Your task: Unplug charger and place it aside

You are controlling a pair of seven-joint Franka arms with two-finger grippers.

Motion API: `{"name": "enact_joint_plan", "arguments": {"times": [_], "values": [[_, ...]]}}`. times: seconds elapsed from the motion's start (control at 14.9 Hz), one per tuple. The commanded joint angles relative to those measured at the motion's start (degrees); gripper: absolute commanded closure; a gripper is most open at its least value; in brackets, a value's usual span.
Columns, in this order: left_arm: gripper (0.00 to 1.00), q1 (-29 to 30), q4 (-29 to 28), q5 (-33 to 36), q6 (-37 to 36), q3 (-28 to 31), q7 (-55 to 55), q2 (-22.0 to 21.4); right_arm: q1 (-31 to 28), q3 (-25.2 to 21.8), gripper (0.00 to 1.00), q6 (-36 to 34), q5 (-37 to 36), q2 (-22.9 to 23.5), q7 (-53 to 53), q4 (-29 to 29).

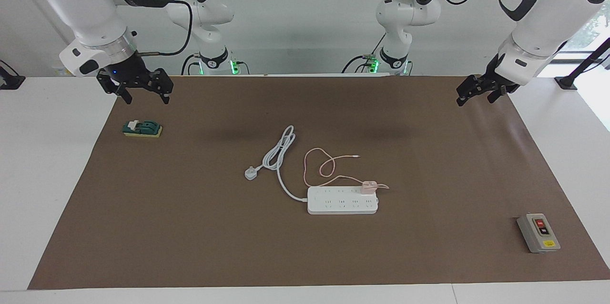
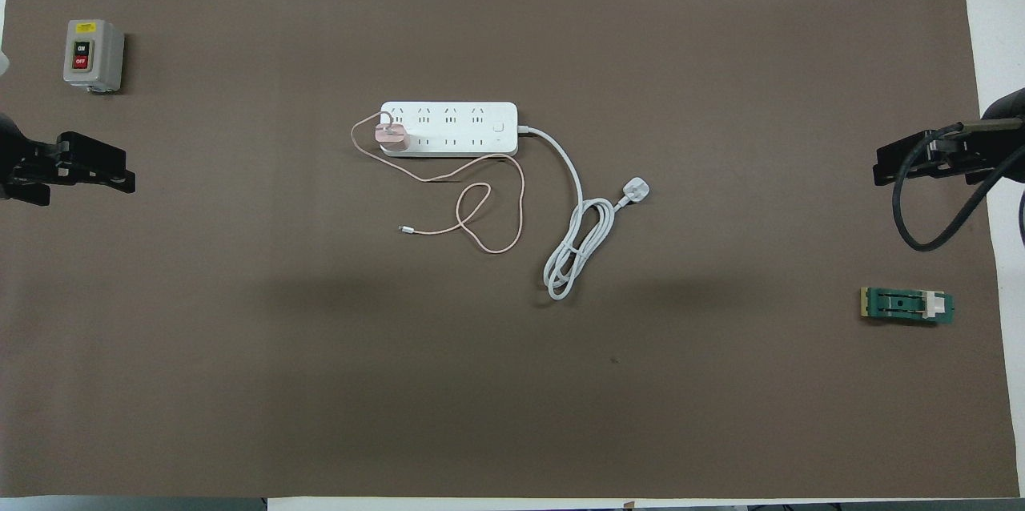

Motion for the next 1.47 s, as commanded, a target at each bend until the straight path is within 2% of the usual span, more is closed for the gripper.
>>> {"name": "enact_joint_plan", "arguments": {"times": [0.0, 0.4, 0.54, 0.8, 1.14, 1.41], "values": [[0.0, -0.34, -0.37, -0.15, -0.66, 0.49, 0.15, -0.88, -0.89, 0.64, 0.0, 0.2, 0.89, -1.24, -1.16, -1.36], [0.0, -0.34, -0.46, -0.15, -0.66, 0.41, 0.15, -0.88, -0.98, 0.81, 0.0, 0.28, 1.15, -2.03, -1.51, -1.27], [0.0, -0.34, -0.37, -0.15, -0.66, 0.41, 0.15, -0.88, -0.89, 0.73, 0.0, 0.81, 1.5, -2.03, 1.37, -1.53], [0.0, -0.34, -0.46, -0.15, -0.66, 0.41, 0.15, -0.79, 0.6, 0.99, 0.0, 4.15, 1.5, -0.9, 21.37, -2.32], [0.0, -0.34, -0.37, -0.15, -0.66, 0.41, 0.15, -0.88, 2.26, 1.25, 0.0, 8.01, 4.49, 2.97, 43.89, -2.24], [0.0, -0.95, -0.63, -0.15, -0.93, 0.41, -2.47, -1.23, 2.71, 1.17, 0.0, 11.27, 13.88, 5.96, 61.47, -2.06]]}}
